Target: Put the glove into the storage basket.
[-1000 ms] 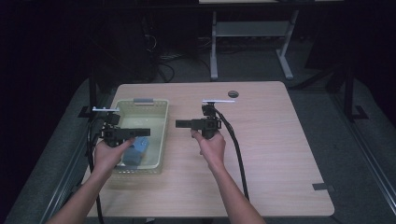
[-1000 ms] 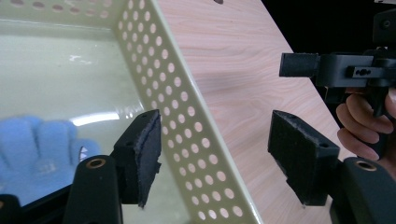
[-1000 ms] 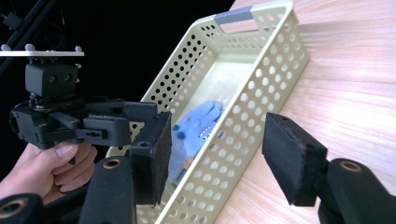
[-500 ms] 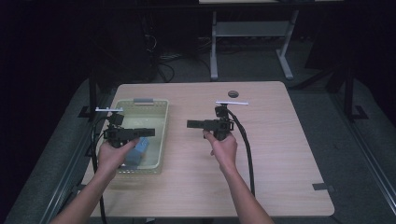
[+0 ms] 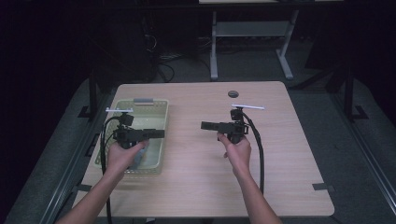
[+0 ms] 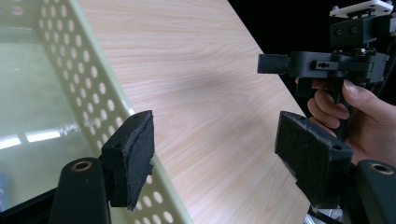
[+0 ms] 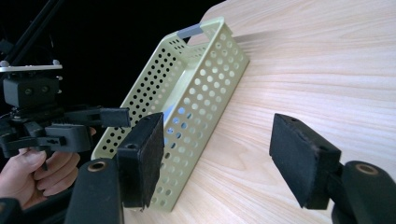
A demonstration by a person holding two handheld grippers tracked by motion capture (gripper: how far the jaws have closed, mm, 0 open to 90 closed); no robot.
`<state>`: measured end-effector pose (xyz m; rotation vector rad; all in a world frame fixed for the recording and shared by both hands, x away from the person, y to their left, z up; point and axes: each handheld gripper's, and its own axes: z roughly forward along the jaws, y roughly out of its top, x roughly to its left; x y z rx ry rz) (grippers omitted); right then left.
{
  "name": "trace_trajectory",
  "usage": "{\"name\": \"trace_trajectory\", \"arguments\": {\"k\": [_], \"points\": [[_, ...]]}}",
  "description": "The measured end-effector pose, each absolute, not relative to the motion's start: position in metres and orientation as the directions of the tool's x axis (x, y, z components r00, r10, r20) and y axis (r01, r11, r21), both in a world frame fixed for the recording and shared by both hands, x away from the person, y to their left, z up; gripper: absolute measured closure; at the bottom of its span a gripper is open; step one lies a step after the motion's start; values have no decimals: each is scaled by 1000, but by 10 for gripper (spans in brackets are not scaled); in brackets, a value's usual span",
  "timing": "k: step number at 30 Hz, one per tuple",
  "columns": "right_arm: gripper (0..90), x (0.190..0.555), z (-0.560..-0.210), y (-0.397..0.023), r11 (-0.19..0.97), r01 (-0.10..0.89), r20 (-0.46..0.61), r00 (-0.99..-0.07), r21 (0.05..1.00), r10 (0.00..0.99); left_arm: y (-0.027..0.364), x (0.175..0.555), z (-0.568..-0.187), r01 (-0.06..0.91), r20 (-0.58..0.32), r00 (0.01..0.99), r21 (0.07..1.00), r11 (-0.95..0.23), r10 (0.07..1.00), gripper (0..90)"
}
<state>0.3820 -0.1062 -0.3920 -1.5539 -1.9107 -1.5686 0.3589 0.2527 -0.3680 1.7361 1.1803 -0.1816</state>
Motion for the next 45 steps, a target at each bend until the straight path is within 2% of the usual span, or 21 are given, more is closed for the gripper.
{"name": "trace_trajectory", "arguments": {"k": [45], "points": [[311, 342, -418, -206, -224, 800, 713, -322, 557, 623, 146, 335, -382, 725, -571, 643, 669, -165, 511, 264]]}}
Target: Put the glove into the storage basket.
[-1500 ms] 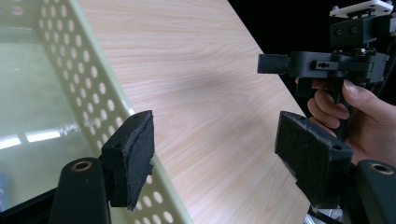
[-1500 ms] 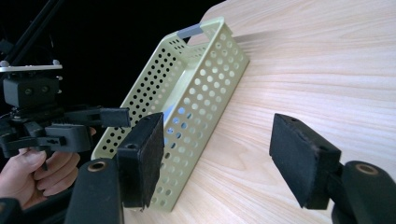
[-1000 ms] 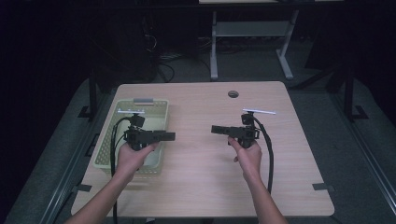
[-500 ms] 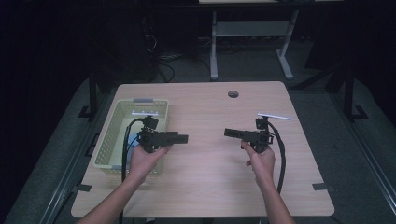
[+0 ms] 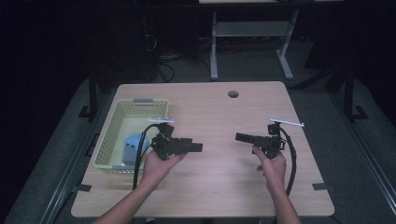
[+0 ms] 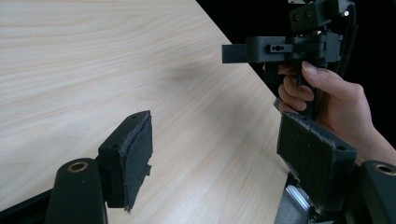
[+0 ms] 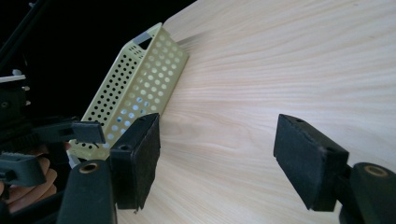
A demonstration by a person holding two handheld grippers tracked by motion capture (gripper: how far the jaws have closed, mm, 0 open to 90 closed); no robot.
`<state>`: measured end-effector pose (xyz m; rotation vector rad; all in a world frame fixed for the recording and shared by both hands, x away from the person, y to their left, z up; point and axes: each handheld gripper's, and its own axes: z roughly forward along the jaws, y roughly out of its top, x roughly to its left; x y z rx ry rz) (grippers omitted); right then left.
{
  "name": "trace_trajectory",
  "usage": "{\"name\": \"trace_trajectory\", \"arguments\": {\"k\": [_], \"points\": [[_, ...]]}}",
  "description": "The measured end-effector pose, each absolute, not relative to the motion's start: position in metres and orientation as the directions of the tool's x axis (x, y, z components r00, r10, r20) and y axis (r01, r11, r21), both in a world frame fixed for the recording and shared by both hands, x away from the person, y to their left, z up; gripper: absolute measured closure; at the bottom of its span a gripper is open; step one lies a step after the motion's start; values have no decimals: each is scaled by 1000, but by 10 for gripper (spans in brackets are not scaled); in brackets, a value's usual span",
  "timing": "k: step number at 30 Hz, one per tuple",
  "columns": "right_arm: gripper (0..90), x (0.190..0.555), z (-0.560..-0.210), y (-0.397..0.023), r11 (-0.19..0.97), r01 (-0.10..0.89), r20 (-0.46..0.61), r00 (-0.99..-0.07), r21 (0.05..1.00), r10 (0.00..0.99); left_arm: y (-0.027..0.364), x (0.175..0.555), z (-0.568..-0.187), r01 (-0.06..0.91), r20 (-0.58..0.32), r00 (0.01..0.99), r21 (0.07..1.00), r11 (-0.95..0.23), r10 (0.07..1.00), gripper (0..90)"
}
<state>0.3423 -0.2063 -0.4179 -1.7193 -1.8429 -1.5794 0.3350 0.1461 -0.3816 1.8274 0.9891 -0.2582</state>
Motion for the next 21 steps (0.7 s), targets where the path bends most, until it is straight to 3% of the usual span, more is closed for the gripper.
{"name": "trace_trajectory", "arguments": {"k": [21], "points": [[299, 314, -439, -255, -279, 797, 718, -255, 535, 648, 111, 317, -400, 699, -545, 685, 678, -227, 483, 264]]}}
